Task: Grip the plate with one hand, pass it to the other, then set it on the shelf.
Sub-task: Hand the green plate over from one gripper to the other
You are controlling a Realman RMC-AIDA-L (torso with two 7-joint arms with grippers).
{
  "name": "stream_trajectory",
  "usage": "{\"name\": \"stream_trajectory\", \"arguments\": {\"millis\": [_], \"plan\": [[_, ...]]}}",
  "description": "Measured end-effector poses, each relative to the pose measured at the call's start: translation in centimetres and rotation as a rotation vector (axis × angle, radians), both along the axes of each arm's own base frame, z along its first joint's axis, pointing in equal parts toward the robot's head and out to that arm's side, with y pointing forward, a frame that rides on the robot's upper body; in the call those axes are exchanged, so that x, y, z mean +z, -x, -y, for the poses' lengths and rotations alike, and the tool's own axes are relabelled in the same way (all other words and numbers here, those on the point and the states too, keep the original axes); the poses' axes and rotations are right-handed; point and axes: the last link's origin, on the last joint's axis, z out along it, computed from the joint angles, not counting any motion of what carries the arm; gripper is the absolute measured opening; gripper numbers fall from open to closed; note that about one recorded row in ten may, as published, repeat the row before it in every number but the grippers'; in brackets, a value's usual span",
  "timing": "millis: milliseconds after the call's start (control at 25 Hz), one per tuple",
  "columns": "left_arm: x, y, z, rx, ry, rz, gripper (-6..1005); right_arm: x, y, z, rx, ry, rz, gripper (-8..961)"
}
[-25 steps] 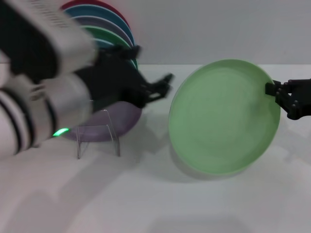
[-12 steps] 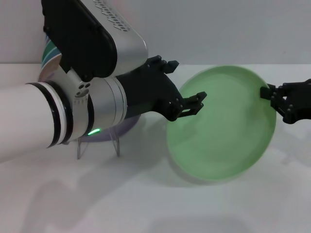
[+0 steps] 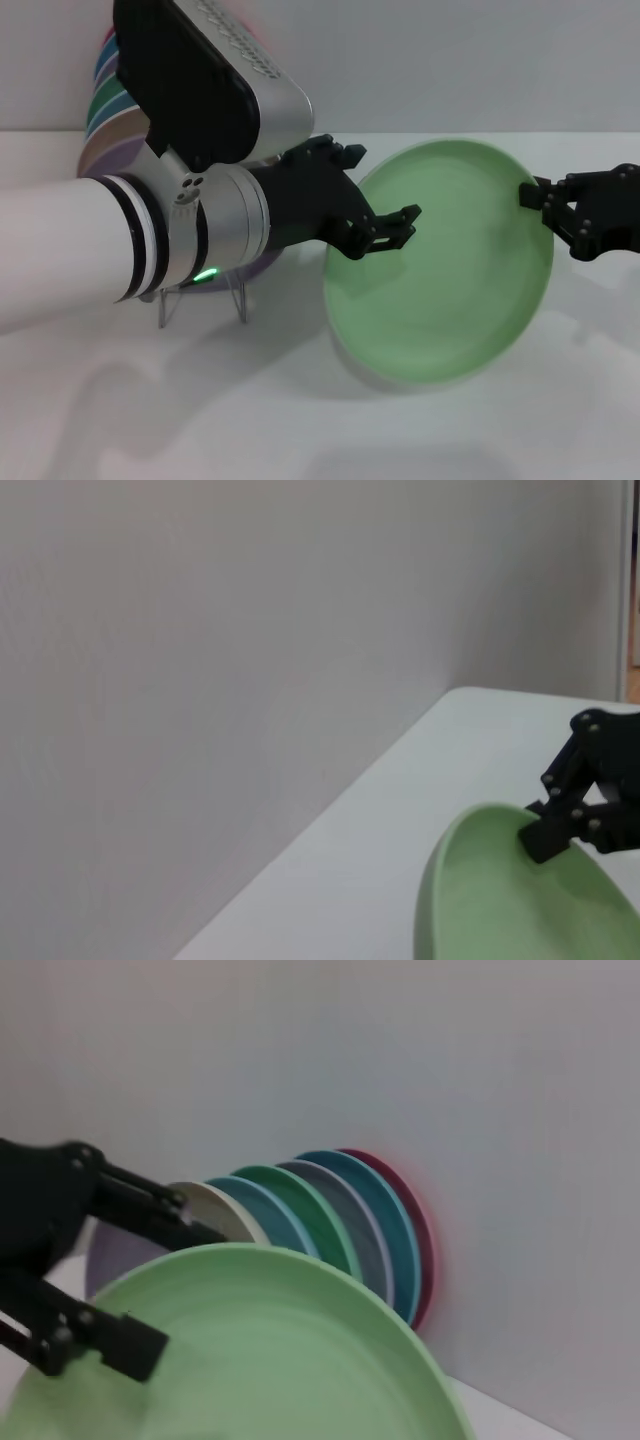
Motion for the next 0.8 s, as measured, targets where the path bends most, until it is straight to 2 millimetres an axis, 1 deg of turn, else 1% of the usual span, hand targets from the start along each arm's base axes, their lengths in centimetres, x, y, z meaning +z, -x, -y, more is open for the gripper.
{"name": "stream_trajectory", "arguments": {"millis": [240, 640, 800], "plan": [[-0.21, 0.35, -0.25, 0.013, 0.004, -0.005, 640, 0.06, 0.34, 0.21, 0.015, 0.008, -0.019, 21], [0.27, 0.43, -0.16, -0.019, -0.021, -0.023, 612, 0.06, 0.51, 0.68, 0.025, 0.022, -0.049, 21], [0.2, 0.45, -0.06, -0.029, -0.022, -0.03, 427, 0.01, 0.51, 0.75, 0.024, 0.027, -0.052, 21]]}}
